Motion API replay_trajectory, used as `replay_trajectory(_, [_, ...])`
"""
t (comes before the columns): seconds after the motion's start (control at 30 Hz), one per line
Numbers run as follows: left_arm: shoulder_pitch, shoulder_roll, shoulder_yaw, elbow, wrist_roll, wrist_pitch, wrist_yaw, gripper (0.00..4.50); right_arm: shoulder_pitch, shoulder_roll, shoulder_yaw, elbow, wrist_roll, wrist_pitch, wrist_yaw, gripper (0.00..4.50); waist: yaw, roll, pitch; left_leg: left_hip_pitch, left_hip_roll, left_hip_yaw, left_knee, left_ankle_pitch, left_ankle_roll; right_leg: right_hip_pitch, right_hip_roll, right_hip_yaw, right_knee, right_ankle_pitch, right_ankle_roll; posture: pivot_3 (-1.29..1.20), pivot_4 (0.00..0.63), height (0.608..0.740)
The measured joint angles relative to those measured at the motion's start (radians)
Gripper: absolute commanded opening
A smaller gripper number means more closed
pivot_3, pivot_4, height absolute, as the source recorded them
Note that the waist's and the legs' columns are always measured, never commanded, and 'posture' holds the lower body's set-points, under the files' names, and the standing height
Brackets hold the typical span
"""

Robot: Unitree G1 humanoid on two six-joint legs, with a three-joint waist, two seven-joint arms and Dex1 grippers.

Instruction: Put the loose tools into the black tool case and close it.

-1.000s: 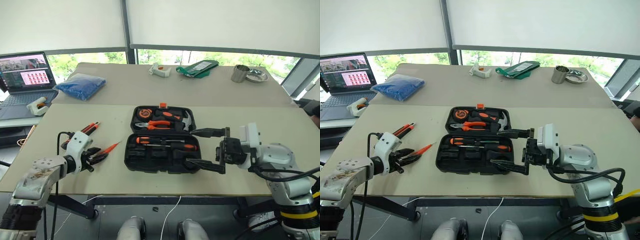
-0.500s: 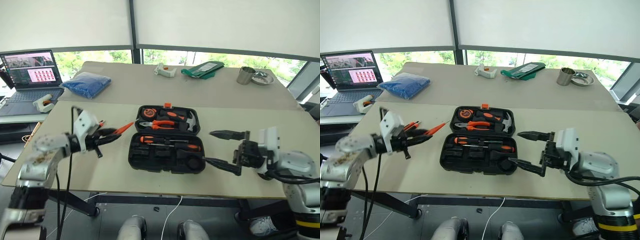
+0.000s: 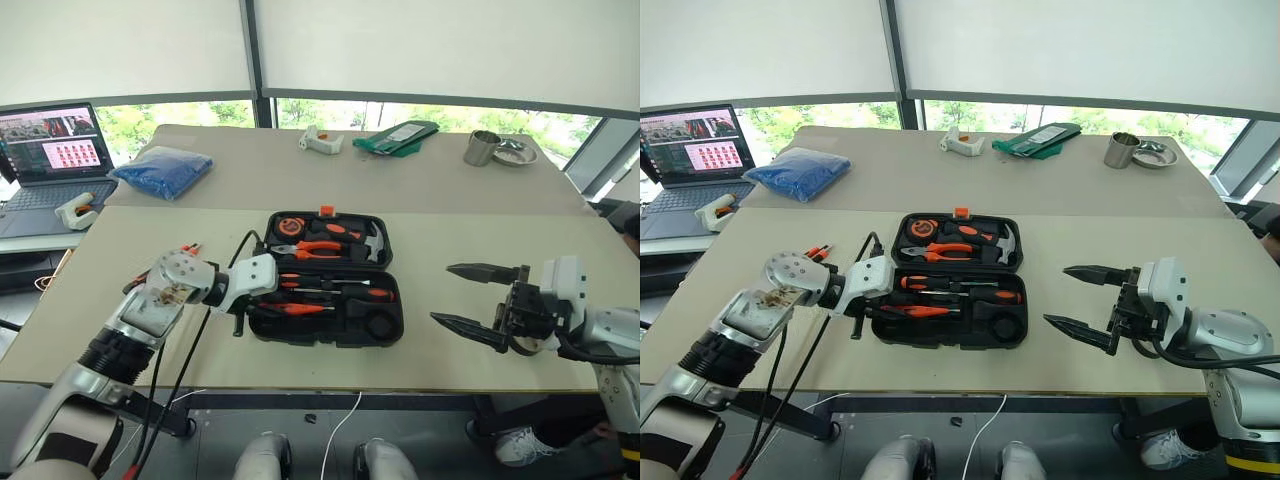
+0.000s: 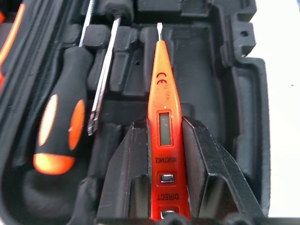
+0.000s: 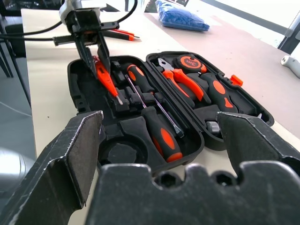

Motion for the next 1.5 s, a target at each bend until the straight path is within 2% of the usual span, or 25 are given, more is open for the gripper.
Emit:
replay_trajectory(0.1, [-0.009,-0.033,0.0,0.032,0.023,-0.019,0.022,0.48,0.007,-0.001,0.0,-0.01,0.0,0.0,-0.008,4.5,0.003,0.0,0.0,0.0,0.0,0.0,0.002,-0.003,-0.003,0.001,-0.001,0.0,0.0,0.0,0.0,0.0,0.15,0.74])
replay_trajectory(0.27, [-0.026,-0.034,-0.002,0.072,0.045,-0.065,0.003,0.48,0.017,0.0,0.0,-0.018,0.001,0.0,-0.019,4.5,0.001,0.0,0.0,0.001,0.0,0.0,0.002,-0.003,-0.003,0.002,0.0,0.0,0.0,0.0,0.0,0.0,0.15,0.74])
replay_trajectory(0.47, [-0.088,-0.03,-0.048,0.15,0.137,-0.227,-0.021,0.48,0.003,0.001,0.014,-0.018,0.001,0.001,-0.033,4.5,-0.002,0.0,0.0,0.002,0.0,0.0,0.003,-0.004,-0.003,0.003,0.0,0.0,0.001,0.0,0.0,0.0,0.15,0.74])
replay_trajectory(0.63, [-0.123,-0.059,-0.063,0.204,0.18,-0.289,-0.028,0.48,-0.021,0.001,0.028,-0.013,0.001,0.001,-0.033,4.5,-0.002,0.0,0.0,0.003,0.0,0.0,0.003,-0.003,-0.003,0.004,0.0,0.0,0.001,0.0,0.0,0.0,0.15,0.74])
replay_trajectory(0.93, [-0.141,-0.077,-0.069,0.228,0.203,-0.295,-0.063,0.48,-0.033,0.0,0.036,-0.009,0.001,0.005,-0.033,4.5,0.0,0.0,0.0,0.003,0.0,0.0,0.004,-0.004,-0.003,0.004,-0.001,0.0,0.001,0.0,0.001,0.0,0.15,0.74])
replay_trajectory(1.1, [-0.132,-0.048,-0.057,0.184,0.196,-0.216,-0.116,0.48,-0.042,0.0,0.041,-0.008,0.001,0.006,-0.033,4.5,-0.017,0.0,0.0,0.002,0.0,0.001,0.004,-0.001,0.004,0.003,0.0,0.0,0.001,0.001,0.002,0.0,0.15,0.74])
replay_trajectory(1.23, [-0.127,-0.039,-0.057,0.179,0.198,-0.216,-0.121,0.48,-0.059,0.0,0.044,-0.003,0.001,0.006,-0.033,4.5,-0.022,0.0,0.0,0.003,0.001,0.0,0.003,-0.001,0.005,0.003,0.002,0.0,0.002,0.001,0.005,0.0,0.15,0.74])
replay_trajectory(1.5, [-0.105,-0.041,-0.033,0.208,0.181,-0.264,-0.123,0.48,-0.062,0.0,0.066,0.012,-0.006,0.006,-0.033,4.5,-0.025,0.001,-0.001,0.005,0.001,0.0,0.003,-0.001,0.004,0.003,0.002,0.001,0.002,-0.002,0.001,0.0,0.15,0.74])
